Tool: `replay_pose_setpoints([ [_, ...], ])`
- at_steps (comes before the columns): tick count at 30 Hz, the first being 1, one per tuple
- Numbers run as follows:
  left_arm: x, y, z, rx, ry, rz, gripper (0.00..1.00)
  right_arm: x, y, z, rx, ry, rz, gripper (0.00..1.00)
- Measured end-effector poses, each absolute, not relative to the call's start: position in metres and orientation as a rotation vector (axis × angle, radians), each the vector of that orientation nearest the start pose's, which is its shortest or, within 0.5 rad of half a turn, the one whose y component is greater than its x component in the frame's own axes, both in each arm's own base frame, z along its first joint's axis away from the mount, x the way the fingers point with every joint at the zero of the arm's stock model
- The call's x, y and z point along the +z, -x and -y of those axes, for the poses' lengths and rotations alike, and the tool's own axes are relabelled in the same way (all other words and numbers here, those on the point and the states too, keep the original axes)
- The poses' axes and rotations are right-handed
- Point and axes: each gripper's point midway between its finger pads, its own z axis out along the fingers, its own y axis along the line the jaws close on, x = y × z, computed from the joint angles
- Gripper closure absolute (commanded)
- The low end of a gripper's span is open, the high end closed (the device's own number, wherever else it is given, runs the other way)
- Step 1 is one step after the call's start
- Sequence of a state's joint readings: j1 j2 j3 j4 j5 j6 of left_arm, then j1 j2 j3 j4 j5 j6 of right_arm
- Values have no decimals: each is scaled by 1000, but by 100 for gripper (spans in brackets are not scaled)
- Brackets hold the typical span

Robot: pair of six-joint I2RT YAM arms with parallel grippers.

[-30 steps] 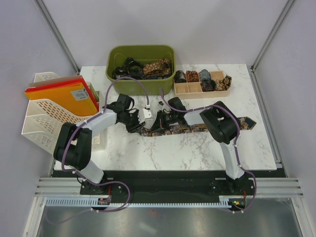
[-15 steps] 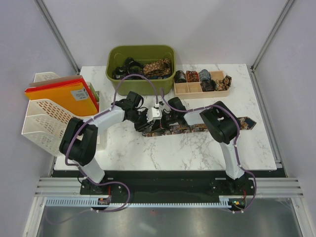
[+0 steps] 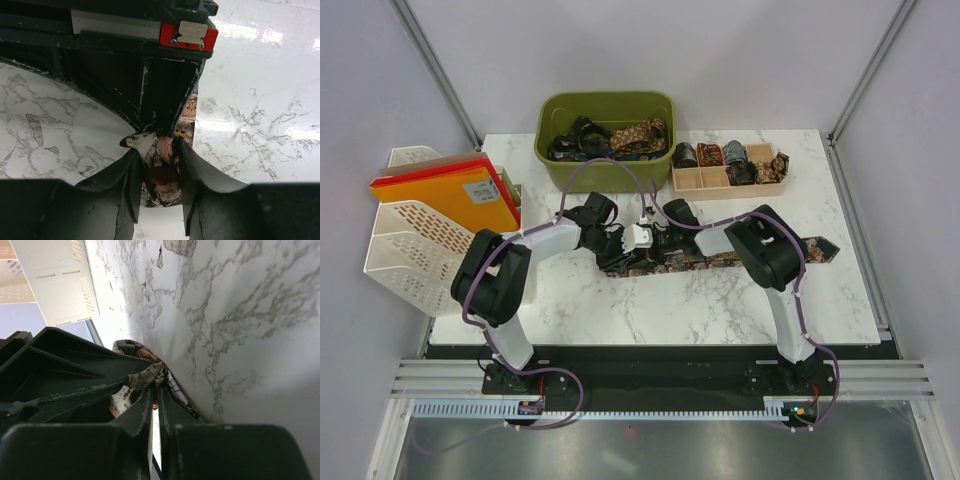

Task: Roll the ties
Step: Roll the tie at the center of the board.

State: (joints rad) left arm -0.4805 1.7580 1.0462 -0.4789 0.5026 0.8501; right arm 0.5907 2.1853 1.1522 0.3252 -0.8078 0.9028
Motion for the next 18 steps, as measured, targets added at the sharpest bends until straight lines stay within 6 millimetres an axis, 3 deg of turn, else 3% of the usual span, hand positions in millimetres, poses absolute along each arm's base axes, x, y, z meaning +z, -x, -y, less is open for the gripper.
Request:
replay_pose_setpoints([
  [4,21,-291,219,-568,-1724,-1960,65,20,-301,-377,1588,108,-2617,83],
  [8,20,-291,221,-564,-1733,-1940,66,28,-304,-363,1574,82,-2633,71],
  [10,20,-291,222,-564,-1733,-1937,66,39,-311,-356,1586,67,-2611,69],
  [14,20,-291,222,-564,-1733,-1936,66,69,-324,-350,1611,73,-2531,52],
  [18,20,-291,222,-564,-1734,-1932,66,87,-323,-355,1646,102,-2478,50],
])
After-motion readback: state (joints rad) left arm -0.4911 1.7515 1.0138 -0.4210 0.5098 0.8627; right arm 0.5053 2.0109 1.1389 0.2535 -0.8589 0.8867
